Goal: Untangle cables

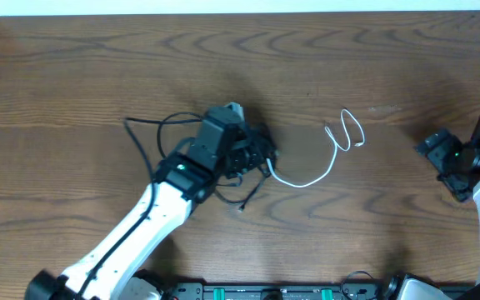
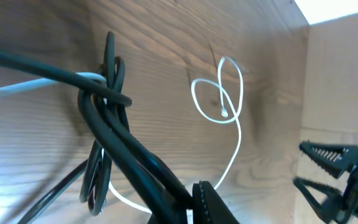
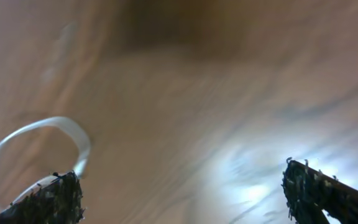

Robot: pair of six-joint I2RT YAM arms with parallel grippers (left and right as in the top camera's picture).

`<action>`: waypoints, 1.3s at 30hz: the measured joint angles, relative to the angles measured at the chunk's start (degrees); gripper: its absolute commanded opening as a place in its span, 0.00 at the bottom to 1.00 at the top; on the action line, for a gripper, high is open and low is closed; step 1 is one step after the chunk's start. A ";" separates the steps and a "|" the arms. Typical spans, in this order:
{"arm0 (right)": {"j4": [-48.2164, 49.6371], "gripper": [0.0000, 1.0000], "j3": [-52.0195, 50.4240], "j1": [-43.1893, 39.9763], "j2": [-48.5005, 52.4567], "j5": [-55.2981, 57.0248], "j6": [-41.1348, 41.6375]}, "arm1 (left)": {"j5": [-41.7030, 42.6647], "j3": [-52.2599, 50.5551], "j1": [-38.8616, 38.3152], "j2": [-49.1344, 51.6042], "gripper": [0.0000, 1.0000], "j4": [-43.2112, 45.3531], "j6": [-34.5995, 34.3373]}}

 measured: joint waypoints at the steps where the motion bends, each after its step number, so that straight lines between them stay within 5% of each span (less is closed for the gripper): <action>1: 0.20 0.99 0.00 0.00 0.00 -2.64 0.02 | 0.02 0.00 -0.76 1.03 0.08 0.79 -0.31; 2: 0.68 0.94 0.00 0.00 0.00 -5.22 0.04 | 0.11 0.00 -1.33 1.90 0.08 1.31 -0.48; 3: 1.29 0.74 0.00 0.00 0.00 -7.58 -0.04 | 0.13 0.00 -1.99 2.91 0.07 2.01 -0.79; 4: 1.60 0.67 0.00 0.00 0.00 -9.79 0.07 | 0.13 0.00 -2.54 3.80 0.07 2.62 -1.01; 8: -0.90 0.84 0.00 0.17 0.00 -18.47 0.63 | 0.15 0.00 -3.72 6.69 0.08 4.83 -1.40; 12: -8.33 0.83 -0.02 3.58 0.00 -24.37 0.07 | 0.15 0.00 -3.76 8.33 0.08 8.31 -0.94; 15: -9.11 0.99 -0.02 8.33 0.00 -26.47 -0.85 | 0.42 0.00 -3.76 8.63 0.07 10.86 1.66; 20: -5.84 0.90 -0.02 12.39 0.00 -27.06 -0.68 | 1.73 0.00 -3.76 8.63 0.08 12.22 6.54; 26: -4.55 0.95 -0.02 21.31 0.00 -25.57 1.92 | 3.21 0.00 -3.76 8.63 0.08 16.06 10.29; 29: -4.37 0.68 -0.02 27.34 0.00 -21.79 4.66 | 3.37 0.00 -3.76 8.63 0.08 17.53 11.15; 30: -4.79 0.66 -0.02 28.87 0.00 -20.37 6.58 | 3.37 0.00 -3.76 8.63 0.07 17.75 11.34; 34: -9.42 0.73 -0.52 33.35 0.00 -12.28 16.22 | 3.85 0.00 -2.97 8.61 0.07 17.75 12.00; 39: -3.93 0.74 -4.59 34.58 0.02 -6.45 25.66 | 6.16 -0.02 -0.15 6.54 0.07 17.51 12.17</action>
